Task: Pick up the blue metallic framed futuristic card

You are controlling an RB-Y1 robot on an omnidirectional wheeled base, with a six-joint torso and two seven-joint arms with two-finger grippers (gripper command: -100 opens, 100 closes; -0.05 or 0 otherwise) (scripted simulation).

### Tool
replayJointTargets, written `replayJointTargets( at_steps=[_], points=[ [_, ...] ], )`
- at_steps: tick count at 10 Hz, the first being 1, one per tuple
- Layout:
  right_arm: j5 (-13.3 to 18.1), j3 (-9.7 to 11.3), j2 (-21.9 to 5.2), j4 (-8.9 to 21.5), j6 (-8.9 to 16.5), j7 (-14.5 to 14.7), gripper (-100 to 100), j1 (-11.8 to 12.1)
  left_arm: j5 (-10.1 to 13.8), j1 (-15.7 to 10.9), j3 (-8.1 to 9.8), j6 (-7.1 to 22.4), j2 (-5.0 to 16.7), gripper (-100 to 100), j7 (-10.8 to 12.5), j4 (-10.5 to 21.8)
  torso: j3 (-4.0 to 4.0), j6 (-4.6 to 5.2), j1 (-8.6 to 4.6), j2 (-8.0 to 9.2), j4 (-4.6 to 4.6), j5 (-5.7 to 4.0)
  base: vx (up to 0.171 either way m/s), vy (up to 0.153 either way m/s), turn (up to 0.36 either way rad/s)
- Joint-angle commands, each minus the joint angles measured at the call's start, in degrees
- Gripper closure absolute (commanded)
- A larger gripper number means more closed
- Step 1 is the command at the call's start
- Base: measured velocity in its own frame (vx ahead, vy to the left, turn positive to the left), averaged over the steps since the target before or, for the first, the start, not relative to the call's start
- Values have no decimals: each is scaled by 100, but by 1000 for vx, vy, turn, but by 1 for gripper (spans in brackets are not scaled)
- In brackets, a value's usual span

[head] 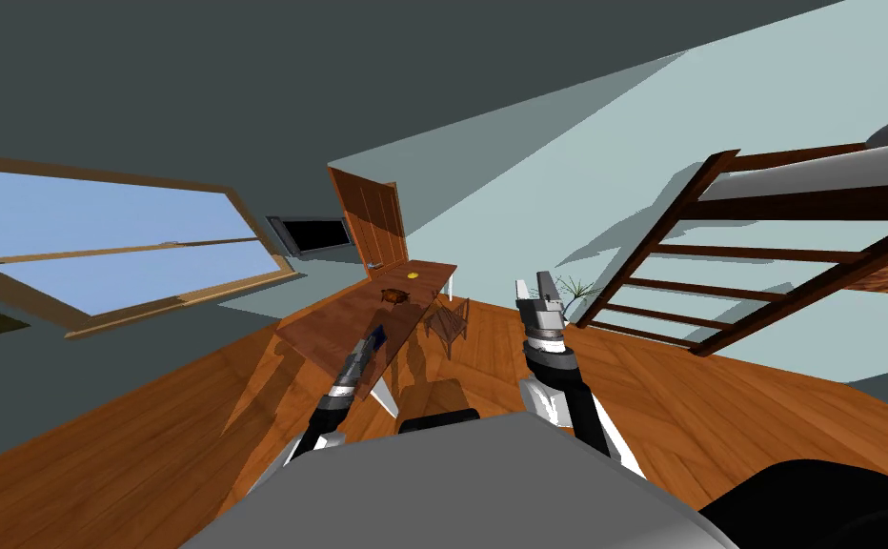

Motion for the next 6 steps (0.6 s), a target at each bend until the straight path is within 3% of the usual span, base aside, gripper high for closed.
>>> replayJointTargets(
  at_steps=[1,2,3,6],
  points=[
    [0,0,0,0,0,0,0,0,73,-75,-98,-80,79,-100,-282,286,0,0,0,0,0,0,-11,41,-138],
    [0,0,0,0,0,0,0,-1,73,-75,-98,-80,79,-100,-282,435,0,5,-3,0,1,-1,-5,36,-82],
    [0,0,0,0,0,0,0,0,140,-146,-179,-160,153,-100,-473,593,-1,1,-5,-1,0,-1,1,39,-164],
    [0,0,0,0,0,0,0,0,207,-216,-260,-235,226,-100,-653,1059,-2,3,-3,-4,0,-1,-2,39,-101]
  ],
)
